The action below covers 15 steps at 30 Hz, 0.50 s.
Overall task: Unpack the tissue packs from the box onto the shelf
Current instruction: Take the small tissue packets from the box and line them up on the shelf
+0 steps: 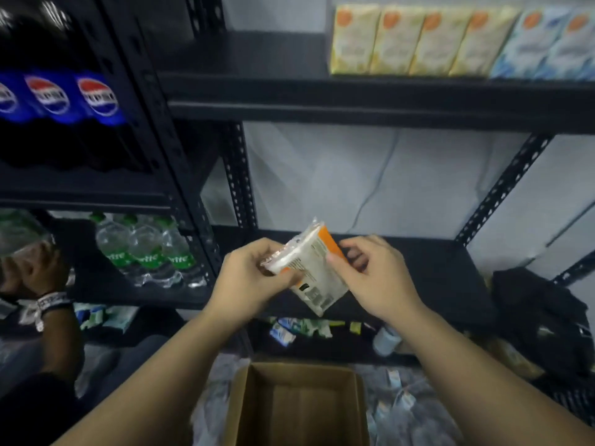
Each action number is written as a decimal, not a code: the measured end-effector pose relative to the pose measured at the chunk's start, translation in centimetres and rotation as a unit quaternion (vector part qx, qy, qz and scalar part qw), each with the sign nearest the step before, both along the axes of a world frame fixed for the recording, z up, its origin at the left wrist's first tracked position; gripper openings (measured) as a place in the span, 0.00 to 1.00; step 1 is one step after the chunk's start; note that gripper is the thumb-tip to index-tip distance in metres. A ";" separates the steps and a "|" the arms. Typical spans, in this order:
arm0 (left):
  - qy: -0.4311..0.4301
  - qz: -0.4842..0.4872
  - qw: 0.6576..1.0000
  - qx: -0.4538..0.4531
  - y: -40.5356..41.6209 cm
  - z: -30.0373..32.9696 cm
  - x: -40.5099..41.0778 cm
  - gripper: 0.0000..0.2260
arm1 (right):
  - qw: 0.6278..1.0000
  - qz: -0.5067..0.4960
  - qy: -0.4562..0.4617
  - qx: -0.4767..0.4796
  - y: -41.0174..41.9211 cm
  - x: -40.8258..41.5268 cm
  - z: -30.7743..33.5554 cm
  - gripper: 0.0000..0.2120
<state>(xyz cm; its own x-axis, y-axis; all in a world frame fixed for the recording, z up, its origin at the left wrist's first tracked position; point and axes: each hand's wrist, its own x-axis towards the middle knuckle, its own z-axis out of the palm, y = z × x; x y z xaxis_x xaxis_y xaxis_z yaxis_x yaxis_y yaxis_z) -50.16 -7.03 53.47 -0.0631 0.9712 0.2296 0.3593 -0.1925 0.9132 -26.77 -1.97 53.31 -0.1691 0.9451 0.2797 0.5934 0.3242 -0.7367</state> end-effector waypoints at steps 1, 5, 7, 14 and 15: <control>-0.001 0.007 1.000 0.023 0.1 0.8 0.4 0.13 | 1.000 0.000 0.021 -0.013 0.0 -0.7 1.3 0.24; 0.025 -0.046 0.994 0.096 0.0 3.7 1.9 0.15 | 0.968 0.040 0.161 -0.188 0.1 -3.2 6.2 0.31; 0.063 -0.060 0.987 0.131 0.2 4.4 2.2 0.18 | 0.954 0.060 0.196 -0.219 0.6 -3.6 8.0 0.25; 0.082 0.012 0.982 0.169 1.7 4.9 -1.5 0.14 | 0.954 0.110 0.211 -0.180 1.8 -2.3 11.1 0.04; 0.093 0.040 0.983 0.151 2.1 5.2 -2.5 0.15 | 0.952 0.120 0.221 -0.178 2.1 -2.2 11.5 0.04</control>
